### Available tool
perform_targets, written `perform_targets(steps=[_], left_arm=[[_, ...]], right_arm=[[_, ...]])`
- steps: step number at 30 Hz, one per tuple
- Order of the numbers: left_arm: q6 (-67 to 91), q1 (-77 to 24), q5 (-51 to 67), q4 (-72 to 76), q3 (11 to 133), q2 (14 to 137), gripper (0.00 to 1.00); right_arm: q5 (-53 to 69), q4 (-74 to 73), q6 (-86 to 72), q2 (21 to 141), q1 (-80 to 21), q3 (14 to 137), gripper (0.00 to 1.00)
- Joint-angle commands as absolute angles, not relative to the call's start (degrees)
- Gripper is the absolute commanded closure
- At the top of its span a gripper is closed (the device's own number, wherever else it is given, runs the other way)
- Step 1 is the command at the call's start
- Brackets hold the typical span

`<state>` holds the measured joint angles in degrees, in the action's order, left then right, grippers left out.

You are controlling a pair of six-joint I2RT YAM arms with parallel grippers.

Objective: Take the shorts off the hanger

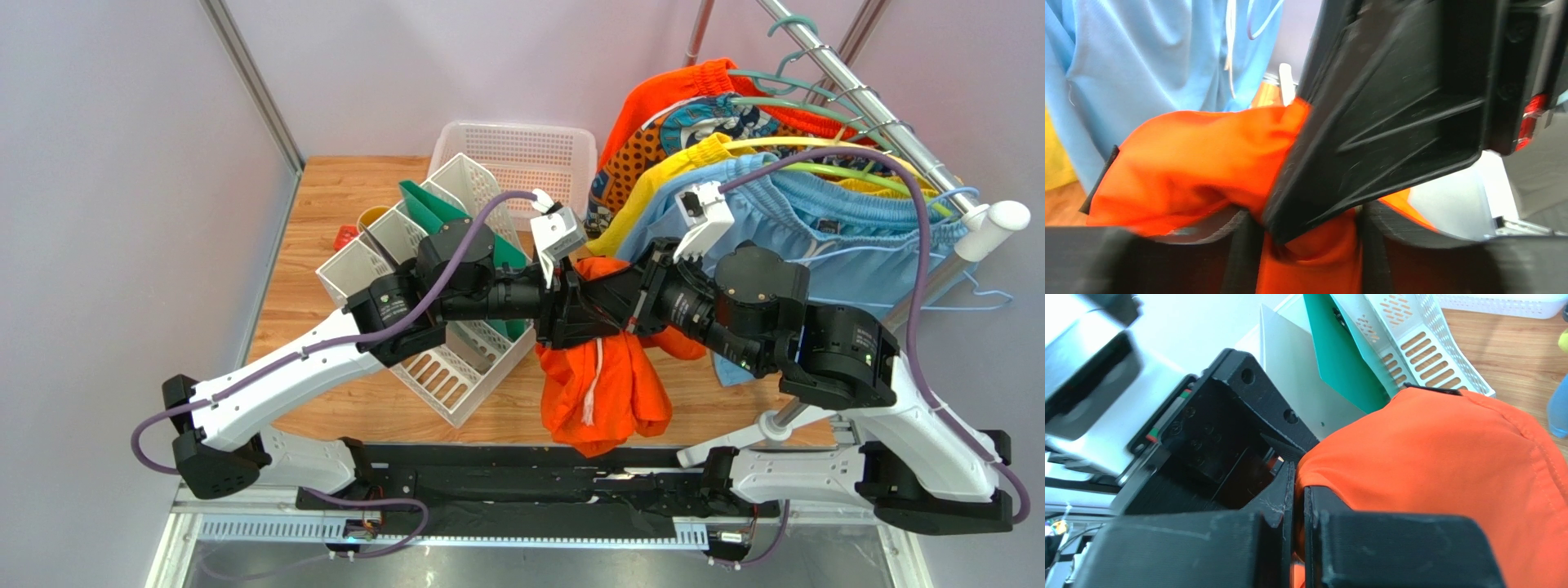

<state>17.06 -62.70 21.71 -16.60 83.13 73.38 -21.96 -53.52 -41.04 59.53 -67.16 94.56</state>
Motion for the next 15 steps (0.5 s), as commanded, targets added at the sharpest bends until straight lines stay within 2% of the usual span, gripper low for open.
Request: perform_targets(steps=[1, 2, 4, 5, 6, 8, 9, 10, 11, 14, 15], left_arm=[[17.3, -62.2, 22.9, -14.1, 82.6, 72.9, 0.60], [17.4, -62.1, 22.9, -14.2, 82.4, 72.7, 0.79], [17.8, -62.0, 21.8, -14.6, 82.4, 72.3, 0.97], [17.8, -62.0, 21.4, -14.6, 82.3, 72.2, 1.00], [17.8, -61.8, 21.3, -14.6, 82.4, 72.0, 1.00], [17.8, -61.8, 19.3, -14.9, 82.4, 71.5, 1.00], [18.1, -61.4, 17.4, -15.3, 82.4, 70.9, 1.00], [18.5, -61.0, 16.3, -15.4, 82.9, 70.6, 1.00], [18.7, -60.5, 15.3, -15.6, 83.1, 70.4, 1.00], [19.6, -57.8, 13.7, -15.6, 84.5, 69.9, 1.00], [19.7, -57.2, 13.6, -15.6, 85.1, 70.0, 1.00]], right_arm=[[-20.2, -43.2, -43.0, 58.2, -67.4, 96.9, 1.00], [-20.1, -42.9, -43.1, 58.1, -67.3, 96.9, 1.00], [-19.9, -42.3, -43.0, 58.1, -67.3, 97.3, 1.00], [-19.9, -42.4, -42.7, 58.3, -67.3, 97.7, 1.00], [-20.0, -42.9, -42.4, 58.4, -67.2, 98.3, 0.92], [-21.6, -45.6, -41.8, 58.7, -67.4, 100.4, 0.67], [-23.3, -48.7, -40.7, 58.9, -67.4, 101.3, 0.46], [-24.2, -50.6, -40.3, 59.1, -67.3, 103.4, 0.40], [-25.5, -52.5, -39.9, 59.3, -67.3, 104.2, 0.29], [-30.7, -60.3, -39.4, 58.9, -67.4, 107.7, 0.18], [-31.6, -61.5, -39.3, 58.5, -67.2, 108.4, 0.17]])
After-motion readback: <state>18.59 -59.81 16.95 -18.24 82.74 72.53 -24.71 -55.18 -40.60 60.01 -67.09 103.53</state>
